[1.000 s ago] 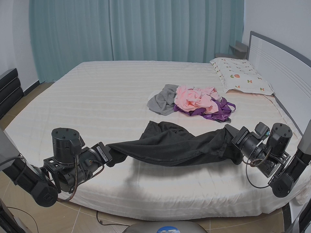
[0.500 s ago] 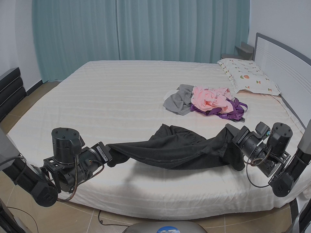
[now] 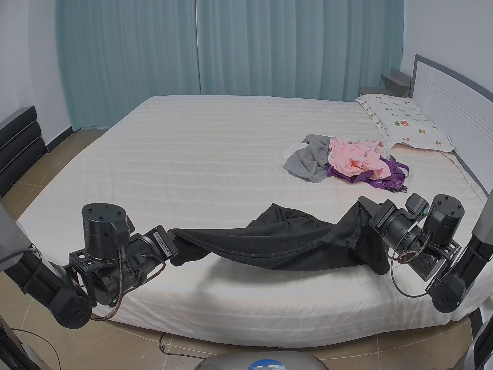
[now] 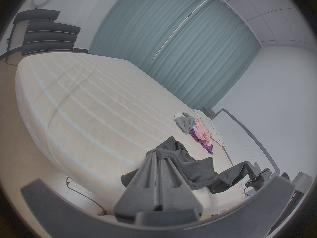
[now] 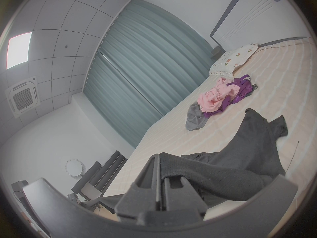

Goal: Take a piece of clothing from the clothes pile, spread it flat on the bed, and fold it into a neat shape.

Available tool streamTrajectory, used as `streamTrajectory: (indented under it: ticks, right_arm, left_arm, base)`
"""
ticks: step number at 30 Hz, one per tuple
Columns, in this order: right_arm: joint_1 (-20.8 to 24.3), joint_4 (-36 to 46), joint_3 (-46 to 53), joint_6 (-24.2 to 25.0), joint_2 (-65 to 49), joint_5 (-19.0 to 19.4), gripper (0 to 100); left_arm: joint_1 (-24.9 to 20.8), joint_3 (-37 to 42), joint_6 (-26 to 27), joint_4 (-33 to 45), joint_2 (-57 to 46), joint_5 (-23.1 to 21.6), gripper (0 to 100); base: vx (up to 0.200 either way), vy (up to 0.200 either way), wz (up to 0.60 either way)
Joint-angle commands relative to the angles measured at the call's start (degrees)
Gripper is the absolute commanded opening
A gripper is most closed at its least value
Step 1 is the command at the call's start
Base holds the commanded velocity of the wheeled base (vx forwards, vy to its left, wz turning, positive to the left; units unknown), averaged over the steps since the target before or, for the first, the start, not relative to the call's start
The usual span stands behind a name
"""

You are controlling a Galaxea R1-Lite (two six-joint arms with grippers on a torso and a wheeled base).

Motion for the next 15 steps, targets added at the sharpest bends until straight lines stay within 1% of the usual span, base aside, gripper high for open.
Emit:
streamTrajectory:
  ticks: [1, 8, 15]
  right_arm:
    - [0.3, -1.0, 0.0, -0.1, -0.5, -0.1, 0]
    - [0.7, -1.0, 0.8, -0.5, -2.8, -0.2, 0]
    - [3.2, -0.9, 2.5, -0.5, -3.7, -0.2, 0]
  left_arm:
    - [0.1, 0.0, 0.1, 0.0, -0.2, 0.1, 0]
    - [0.1, 1.3, 0.2, 0.0, -2.4, 0.7, 0]
    - [-0.1, 2.3, 0.2, 0.3, -4.1, 0.7, 0]
  base:
    - [0.000, 0.200, 0.00]
    - [0.000, 0.000, 0.00]
    - [0.000, 0.000, 0.00]
